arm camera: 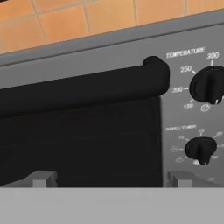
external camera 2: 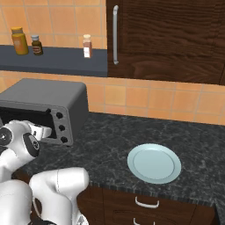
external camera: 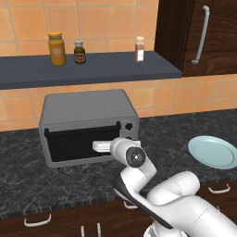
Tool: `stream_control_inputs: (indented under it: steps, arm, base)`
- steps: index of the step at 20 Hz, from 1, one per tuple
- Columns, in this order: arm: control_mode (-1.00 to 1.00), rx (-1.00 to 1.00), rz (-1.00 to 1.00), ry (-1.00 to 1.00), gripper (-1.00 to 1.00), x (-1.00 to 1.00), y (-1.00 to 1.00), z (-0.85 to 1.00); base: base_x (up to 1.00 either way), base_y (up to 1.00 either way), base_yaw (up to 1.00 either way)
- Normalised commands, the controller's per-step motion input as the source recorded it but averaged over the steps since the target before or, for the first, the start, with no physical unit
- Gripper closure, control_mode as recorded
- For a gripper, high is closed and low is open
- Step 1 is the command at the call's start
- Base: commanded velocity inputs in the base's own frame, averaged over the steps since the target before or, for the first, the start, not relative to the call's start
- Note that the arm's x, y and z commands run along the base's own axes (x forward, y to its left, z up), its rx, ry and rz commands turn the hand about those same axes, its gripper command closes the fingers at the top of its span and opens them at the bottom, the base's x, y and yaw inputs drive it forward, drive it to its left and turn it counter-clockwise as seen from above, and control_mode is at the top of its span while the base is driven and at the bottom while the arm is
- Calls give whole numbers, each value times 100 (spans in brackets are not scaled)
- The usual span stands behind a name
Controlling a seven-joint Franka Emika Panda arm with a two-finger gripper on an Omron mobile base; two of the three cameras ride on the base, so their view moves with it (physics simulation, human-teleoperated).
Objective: Pick up the kebab skewer and baguette bread, and place them inside the toaster oven. Close the toaster oven door and start by setting the timer.
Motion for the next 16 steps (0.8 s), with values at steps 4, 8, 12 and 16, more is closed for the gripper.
stream_control_inputs:
  steps: [4,8,12,16]
  arm:
    - [-100,0,0,0,-100,1,-51,0]
    - [-100,0,0,0,-100,6,-42,-9]
    - [-100,-3,0,0,-100,11,-25,-16]
    - [-100,-3,2,-1,-100,18,-28,-32]
  base:
    - [0,0,0]
    - [0,0,0]
    - [0,0,0]
    - [0,0,0]
